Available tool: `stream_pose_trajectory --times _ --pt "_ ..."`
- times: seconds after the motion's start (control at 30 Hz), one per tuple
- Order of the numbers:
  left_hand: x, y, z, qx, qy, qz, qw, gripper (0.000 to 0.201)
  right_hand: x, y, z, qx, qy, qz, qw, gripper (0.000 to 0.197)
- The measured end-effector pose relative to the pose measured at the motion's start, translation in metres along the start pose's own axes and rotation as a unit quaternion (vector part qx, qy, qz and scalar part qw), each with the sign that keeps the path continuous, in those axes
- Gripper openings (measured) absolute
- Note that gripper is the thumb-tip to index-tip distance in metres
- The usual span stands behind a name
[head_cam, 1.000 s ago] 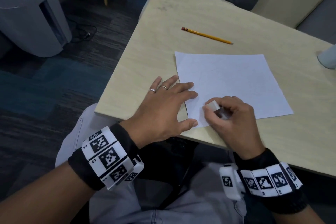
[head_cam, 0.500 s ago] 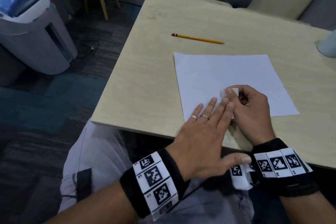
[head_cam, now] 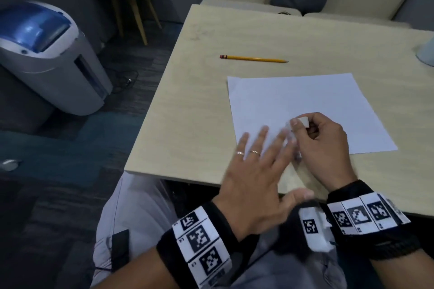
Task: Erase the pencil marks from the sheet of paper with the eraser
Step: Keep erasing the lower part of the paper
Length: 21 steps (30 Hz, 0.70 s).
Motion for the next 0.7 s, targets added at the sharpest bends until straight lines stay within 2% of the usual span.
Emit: stream_pose_trajectory --times 0.03,0.1,0.2,0.27,0.3,0.33,0.4,0.47,0.5,0.57,0.7 --pt "-0.002 0.002 -0.001 -0.018 0.000 0.002 1.000 0.089 0.001 0.000 0.000 0.002 -0.001 0.000 1.000 0.014" --pt "-0.004 -0.020 0.002 0.007 -0.006 0.021 1.000 0.088 0.001 -0.001 0.001 0.008 -0.003 -0.010 1.000 0.014" --pt "0.008 -0.082 0.007 0.128 -0.008 0.069 0.989 0.098 0.001 0.001 0.000 0.002 -0.004 -0.018 1.000 0.013" --pt "0.016 -0.112 0.006 0.215 -0.009 0.046 0.975 0.106 0.000 0.000 0.000 -0.002 -0.005 -0.013 1.000 0.012" --pt "0.019 -0.113 0.005 0.227 -0.006 0.022 0.974 0.107 0.000 -0.001 0.000 -0.003 -0.006 -0.012 1.000 0.012" --pt "0.021 -0.103 0.004 0.206 0.003 -0.001 0.979 0.105 0.000 -0.002 0.000 -0.003 -0.005 -0.013 1.000 0.013" --pt "0.016 -0.064 -0.001 0.093 0.010 -0.035 0.995 0.095 0.000 -0.004 0.000 -0.001 -0.003 -0.016 1.000 0.013" --pt "0.006 -0.031 -0.012 -0.015 0.004 -0.037 0.999 0.084 0.000 -0.005 -0.001 0.003 -0.005 -0.019 1.000 0.012" --pt "0.002 -0.028 -0.014 -0.035 0.007 -0.024 0.999 0.081 0.000 -0.005 -0.001 0.004 -0.006 -0.018 1.000 0.012" --pt "0.001 -0.045 -0.008 -0.007 0.019 0.006 1.000 0.083 0.000 -0.005 -0.002 0.002 -0.007 -0.018 1.000 0.013" --pt "0.014 -0.104 0.008 0.163 0.015 0.050 0.985 0.100 -0.001 -0.004 -0.002 0.000 -0.008 -0.015 1.000 0.013"
Point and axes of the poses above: each hand's wrist, its own z-axis towards the middle knuckle, its own x-axis out of the back of the hand, y = z × x, the point moved 10 cm from there along z, towards the middle knuckle, and after that the axes turned 13 degrees about x, right-handed, at the moved point
